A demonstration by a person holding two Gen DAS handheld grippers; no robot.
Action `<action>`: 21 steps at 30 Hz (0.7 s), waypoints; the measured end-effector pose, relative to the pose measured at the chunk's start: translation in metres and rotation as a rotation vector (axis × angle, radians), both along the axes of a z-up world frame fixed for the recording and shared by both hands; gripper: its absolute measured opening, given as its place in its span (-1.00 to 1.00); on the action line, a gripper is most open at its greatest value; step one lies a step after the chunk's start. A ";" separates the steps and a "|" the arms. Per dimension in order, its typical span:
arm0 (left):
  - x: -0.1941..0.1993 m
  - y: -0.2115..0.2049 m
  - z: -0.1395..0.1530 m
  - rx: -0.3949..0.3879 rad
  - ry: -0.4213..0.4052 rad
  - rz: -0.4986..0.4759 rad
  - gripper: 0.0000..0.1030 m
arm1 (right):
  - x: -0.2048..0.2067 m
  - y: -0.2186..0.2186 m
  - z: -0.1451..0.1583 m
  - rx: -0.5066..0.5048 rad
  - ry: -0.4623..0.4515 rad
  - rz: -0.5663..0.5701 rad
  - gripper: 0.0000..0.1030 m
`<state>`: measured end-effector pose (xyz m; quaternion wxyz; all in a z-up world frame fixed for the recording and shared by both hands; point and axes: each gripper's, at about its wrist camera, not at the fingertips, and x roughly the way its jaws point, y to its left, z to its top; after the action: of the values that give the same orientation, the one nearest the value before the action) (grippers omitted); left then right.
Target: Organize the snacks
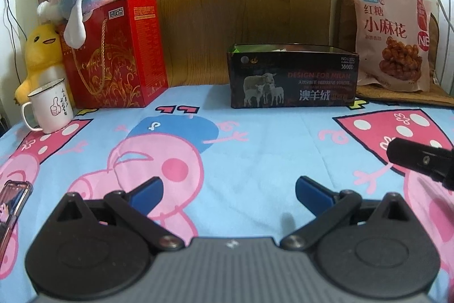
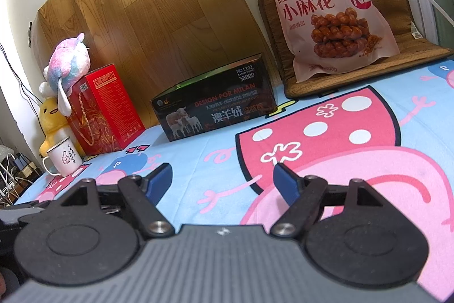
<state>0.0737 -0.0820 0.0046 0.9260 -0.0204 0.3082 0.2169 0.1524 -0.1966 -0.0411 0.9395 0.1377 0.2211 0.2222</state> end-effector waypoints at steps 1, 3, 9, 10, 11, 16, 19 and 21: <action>0.000 0.001 0.000 -0.008 -0.003 -0.002 1.00 | 0.000 0.000 0.000 0.000 0.000 0.000 0.56; -0.001 0.003 0.000 -0.025 -0.007 -0.002 1.00 | 0.000 0.000 0.000 0.000 0.000 0.000 0.56; -0.002 0.007 -0.001 -0.060 -0.010 0.006 1.00 | 0.000 0.000 0.000 0.000 0.001 -0.001 0.56; -0.002 0.007 -0.001 -0.059 -0.007 0.007 1.00 | 0.000 0.000 0.000 0.000 0.001 -0.001 0.56; -0.001 0.006 -0.002 -0.059 -0.003 0.007 1.00 | 0.000 0.000 0.000 0.000 0.001 -0.001 0.56; -0.001 0.007 -0.002 -0.060 0.005 0.010 1.00 | 0.000 0.001 0.000 0.000 0.001 -0.001 0.56; 0.000 0.007 -0.002 -0.060 0.008 0.008 1.00 | 0.000 0.000 0.000 0.001 0.000 -0.001 0.56; 0.000 0.007 -0.002 -0.060 0.009 0.008 1.00 | 0.000 0.001 0.000 0.001 0.000 -0.001 0.56</action>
<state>0.0736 -0.0754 0.0023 0.9228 -0.0483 0.3184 0.2116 0.1522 -0.1959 -0.0410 0.9396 0.1382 0.2209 0.2219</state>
